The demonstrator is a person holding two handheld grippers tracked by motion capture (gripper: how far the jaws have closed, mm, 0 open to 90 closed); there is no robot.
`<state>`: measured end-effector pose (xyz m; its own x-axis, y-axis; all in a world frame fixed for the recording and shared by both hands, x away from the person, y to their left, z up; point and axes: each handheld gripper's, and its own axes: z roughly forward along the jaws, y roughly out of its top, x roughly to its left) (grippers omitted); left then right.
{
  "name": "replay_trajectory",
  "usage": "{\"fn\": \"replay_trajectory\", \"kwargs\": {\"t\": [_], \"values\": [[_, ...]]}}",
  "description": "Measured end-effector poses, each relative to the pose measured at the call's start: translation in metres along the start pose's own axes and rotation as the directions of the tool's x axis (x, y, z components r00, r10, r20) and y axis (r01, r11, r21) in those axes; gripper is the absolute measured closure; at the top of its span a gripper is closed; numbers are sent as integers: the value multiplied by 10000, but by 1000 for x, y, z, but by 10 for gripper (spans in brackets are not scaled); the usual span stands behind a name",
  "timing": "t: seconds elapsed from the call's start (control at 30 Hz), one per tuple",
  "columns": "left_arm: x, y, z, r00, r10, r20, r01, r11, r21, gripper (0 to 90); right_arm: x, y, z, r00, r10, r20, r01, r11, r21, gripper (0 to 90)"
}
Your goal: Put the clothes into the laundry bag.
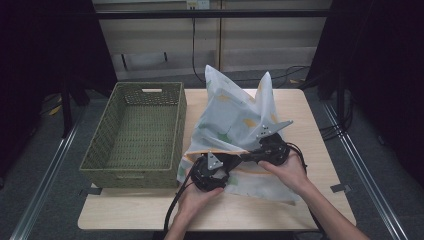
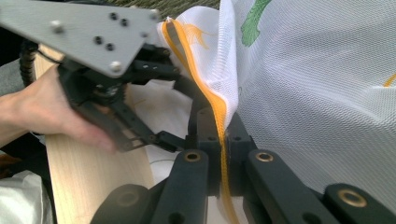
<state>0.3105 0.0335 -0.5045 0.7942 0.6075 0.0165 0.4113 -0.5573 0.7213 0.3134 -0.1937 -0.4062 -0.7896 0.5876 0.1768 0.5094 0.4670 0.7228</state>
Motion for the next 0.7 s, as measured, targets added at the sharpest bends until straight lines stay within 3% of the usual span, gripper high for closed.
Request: {"fn": "replay_trajectory", "kwargs": {"t": [0.07, 0.1, 0.17, 0.23, 0.27, 0.3, 0.33, 0.4, 0.5, 0.6, 0.67, 0.7], "values": [[1, 2, 3, 10000, 5, 83, -4, 10000, -81, 316, 0, 0, 0, 10000, -52, -26, 52, 10000, 6, 890], [2, 4, 4, 9995, 278, 130, -278, 9996, 16, 316, 0, 0, 0, 10000, -52, -26, 52, 10000, 6, 890], [8, 4, 10, 9973, 63, 731, -42, 9996, -283, 326, 0, 0, 0, 10000, -32, -66, 32, 10000, 2, 890], [8, 6, 12, 9976, 42, 694, -18, 9994, -357, 352, -1, 0, 0, 10000, -9, -50, 9, 10000, -20, 890], [8, 8, 11, 9972, 132, 738, -121, 9998, -144, 375, -1, 0, 0, 10000, -19, -25, 19, 10000, -30, 890], [8, 10, 11, 9964, 201, 824, -201, 9998, -9, 522, -1, 0, 0, 10000, -21, -5, 21, 10000, -27, 890], [7, 11, 10, 9950, 247, 964, -247, 9997, -18, 522, -1, 0, 0, 10000, -21, -5, 21, 10000, -27, 890], [7, 12, 11, 9920, 406, 1193, -400, 9992, -77, 662, 0, 0, -1, 10000, -30, 2, 30, 10000, -43, 890], [12, 11, 11, 9885, 111, 1511, -104, 9999, -50, 816, 0, 1, -2, 10000, -7, 2, 7, 10000, -73, 890], [12, 9, 12, 9886, -127, 1501, 169, 9995, -273, 872, -1, 1, -1, 10000, 21, -24, -21, 10000, -65, 890], [8, 11, 10, 9924, 139, 1219, -127, 9999, -100, 875, -1, 1, -1, 10000, 44, -24, -44, 10000, -66, 890], [6, 11, 11, 9933, 112, 1151, -93, 9998, -168, 877, -2, 1, -1, 10000, 32, 13, -32, 10000, -39, 890]]}}
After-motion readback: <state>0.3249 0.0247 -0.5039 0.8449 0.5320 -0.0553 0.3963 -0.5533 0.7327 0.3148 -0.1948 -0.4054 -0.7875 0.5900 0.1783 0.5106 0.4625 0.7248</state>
